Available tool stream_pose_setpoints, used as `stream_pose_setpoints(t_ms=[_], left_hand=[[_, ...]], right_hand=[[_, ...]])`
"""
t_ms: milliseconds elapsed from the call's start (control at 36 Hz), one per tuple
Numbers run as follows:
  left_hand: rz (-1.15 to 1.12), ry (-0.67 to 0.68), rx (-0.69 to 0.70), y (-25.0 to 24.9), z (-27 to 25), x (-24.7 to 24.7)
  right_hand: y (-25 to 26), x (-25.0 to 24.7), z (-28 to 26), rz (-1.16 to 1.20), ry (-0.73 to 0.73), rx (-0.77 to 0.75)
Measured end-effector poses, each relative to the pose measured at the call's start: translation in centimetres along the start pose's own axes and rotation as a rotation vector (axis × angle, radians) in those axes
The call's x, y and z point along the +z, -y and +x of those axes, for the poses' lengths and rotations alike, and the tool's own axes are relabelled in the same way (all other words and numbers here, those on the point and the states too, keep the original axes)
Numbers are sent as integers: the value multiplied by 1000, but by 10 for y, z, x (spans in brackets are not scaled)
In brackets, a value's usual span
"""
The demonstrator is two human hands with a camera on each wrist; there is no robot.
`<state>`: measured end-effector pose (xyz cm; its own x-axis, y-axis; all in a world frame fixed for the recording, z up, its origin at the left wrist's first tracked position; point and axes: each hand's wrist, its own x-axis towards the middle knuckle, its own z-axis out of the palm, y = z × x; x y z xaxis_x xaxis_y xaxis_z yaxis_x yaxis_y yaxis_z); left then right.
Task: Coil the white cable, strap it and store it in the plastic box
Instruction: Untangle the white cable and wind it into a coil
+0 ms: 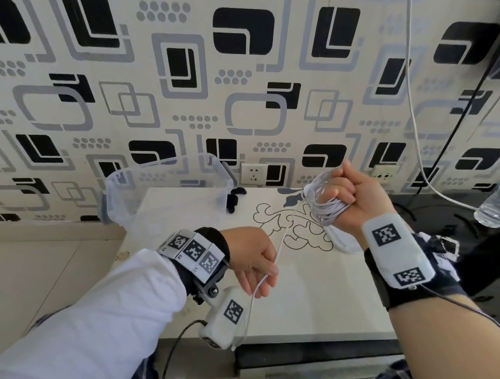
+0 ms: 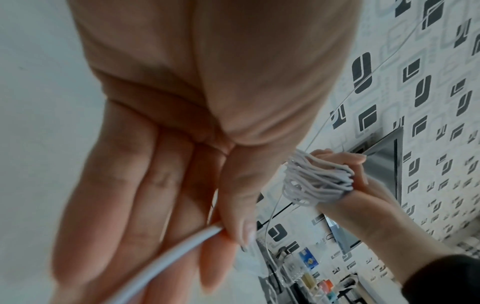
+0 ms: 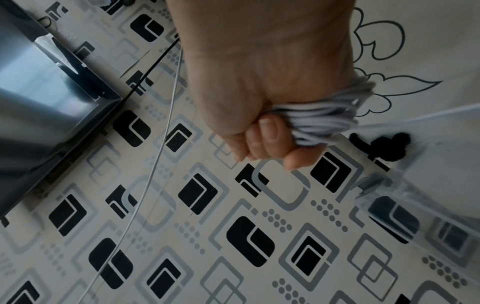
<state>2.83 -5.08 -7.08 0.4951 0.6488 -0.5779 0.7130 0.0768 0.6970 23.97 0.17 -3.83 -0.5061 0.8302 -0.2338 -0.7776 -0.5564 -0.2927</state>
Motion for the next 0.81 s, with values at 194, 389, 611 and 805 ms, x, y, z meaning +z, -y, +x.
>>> stream_pose_setpoints(t_ms=[194, 389, 611, 805], left_hand=[[65, -86, -81, 6, 1, 2], [54, -48, -115, 6, -18, 11], [56, -69, -98, 6, -44, 19], [17, -269, -20, -1, -55, 10]], right_hand=[[-27, 2, -5, -220, -134, 158], [-36, 5, -13, -147, -55, 203], [-30, 21, -39, 16, 98, 172], [-24, 21, -45, 59, 75, 58]])
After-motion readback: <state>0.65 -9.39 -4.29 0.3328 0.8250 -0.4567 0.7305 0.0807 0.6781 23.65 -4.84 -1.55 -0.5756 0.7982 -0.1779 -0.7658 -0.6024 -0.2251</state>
